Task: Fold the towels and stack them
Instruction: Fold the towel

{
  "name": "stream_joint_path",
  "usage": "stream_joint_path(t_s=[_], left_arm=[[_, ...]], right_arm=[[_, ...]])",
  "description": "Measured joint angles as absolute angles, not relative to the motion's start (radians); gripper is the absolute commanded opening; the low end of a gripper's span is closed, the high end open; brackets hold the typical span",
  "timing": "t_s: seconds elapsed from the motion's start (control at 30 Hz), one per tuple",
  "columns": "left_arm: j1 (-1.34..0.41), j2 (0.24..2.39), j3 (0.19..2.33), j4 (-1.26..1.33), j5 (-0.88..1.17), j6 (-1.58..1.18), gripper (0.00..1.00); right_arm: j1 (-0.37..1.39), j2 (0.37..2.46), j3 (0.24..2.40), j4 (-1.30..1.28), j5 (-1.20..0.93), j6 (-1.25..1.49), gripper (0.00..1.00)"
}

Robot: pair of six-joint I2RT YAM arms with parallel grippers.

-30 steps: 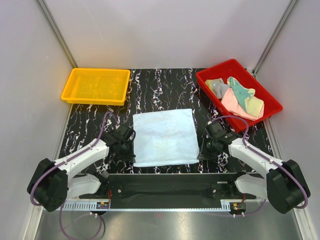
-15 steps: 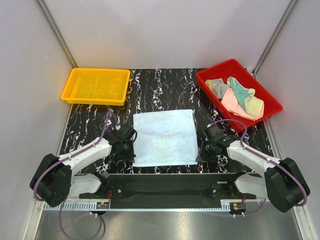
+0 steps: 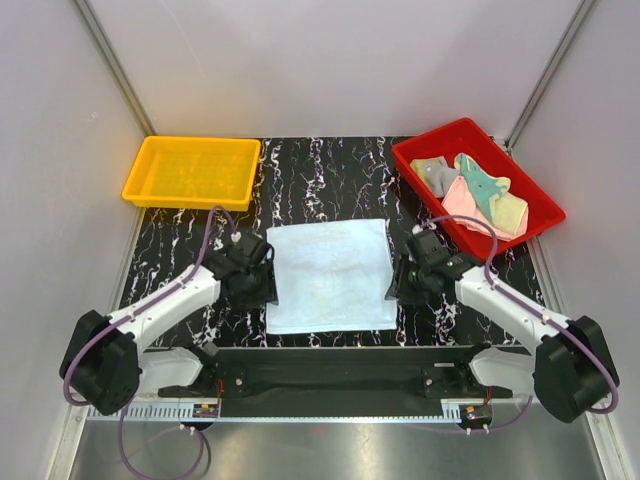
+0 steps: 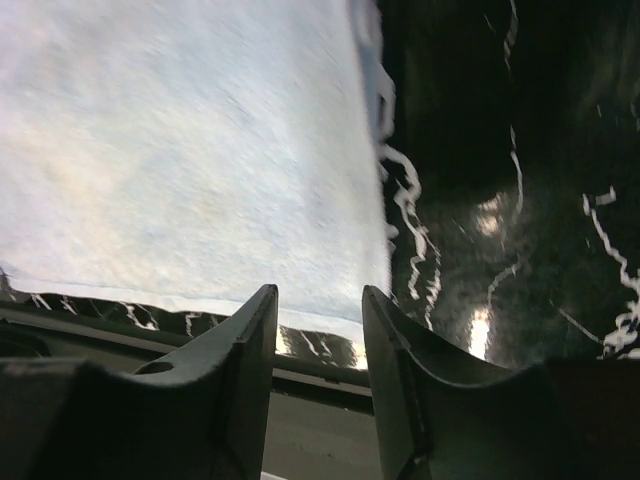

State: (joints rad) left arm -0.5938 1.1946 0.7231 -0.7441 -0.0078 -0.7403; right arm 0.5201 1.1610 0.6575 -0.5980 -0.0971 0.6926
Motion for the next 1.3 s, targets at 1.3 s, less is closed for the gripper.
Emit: stream_joint_path(t_s=[1.3], left_arm=[[-0.498, 1.181, 0.701, -0.701, 0.001, -0.636, 0.57]], right_arm=[[0.421, 1.322, 0.833, -0.672, -0.097, 0.562, 0.54]])
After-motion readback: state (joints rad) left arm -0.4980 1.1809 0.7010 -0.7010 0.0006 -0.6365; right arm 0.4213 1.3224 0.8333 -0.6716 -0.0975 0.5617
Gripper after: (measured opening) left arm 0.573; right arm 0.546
